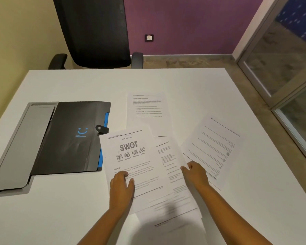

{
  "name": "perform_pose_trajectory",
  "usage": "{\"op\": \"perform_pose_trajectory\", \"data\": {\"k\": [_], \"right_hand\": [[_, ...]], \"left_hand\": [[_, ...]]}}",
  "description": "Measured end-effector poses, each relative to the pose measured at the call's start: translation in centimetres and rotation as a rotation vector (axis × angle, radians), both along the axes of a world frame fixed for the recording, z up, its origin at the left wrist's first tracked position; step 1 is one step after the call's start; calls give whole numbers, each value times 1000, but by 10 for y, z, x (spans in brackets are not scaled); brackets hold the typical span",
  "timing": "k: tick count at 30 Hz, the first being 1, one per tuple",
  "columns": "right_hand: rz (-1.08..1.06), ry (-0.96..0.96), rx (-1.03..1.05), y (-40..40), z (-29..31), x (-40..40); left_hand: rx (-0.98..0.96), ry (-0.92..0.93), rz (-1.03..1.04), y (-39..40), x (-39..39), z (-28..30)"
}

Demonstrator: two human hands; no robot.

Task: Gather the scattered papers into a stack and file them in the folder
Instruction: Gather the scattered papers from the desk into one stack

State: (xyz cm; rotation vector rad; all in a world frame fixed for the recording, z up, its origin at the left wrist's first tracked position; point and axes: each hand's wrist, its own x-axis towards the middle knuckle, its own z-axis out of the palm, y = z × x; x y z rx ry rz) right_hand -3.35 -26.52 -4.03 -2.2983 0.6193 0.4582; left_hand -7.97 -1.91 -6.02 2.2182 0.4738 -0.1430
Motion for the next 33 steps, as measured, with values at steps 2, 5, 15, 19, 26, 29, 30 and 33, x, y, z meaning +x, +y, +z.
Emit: {"op": "perform_pose_trajectory", "data": {"k": [2, 5, 15, 19, 26, 29, 30, 33], "right_hand": [[-14, -70, -37, 0, 7, -3], [-44, -167, -99, -8, 22, -5], [-448, -526, 15, -61, 77, 3], [-372, -502, 116, -39, 75, 2], [-75, -241, 216, 7, 44, -8], [9, -23, -107, 5, 22, -15], [62, 41, -209, 5, 16, -19], [176, 108, -396, 14, 3, -32]], "left_hand": [[-14, -1, -13, 4, 1, 1], [-37, -9, -17, 8, 3, 2], [-425, 47, -1, -12, 19, 35], [-854, 245, -111, -32, 28, 60], [-771, 217, 63, -15, 24, 43], [-781, 244, 209, 9, 9, 27], [-795, 264, 230, 15, 4, 23], [-809, 311, 248, 22, -3, 14]]}}
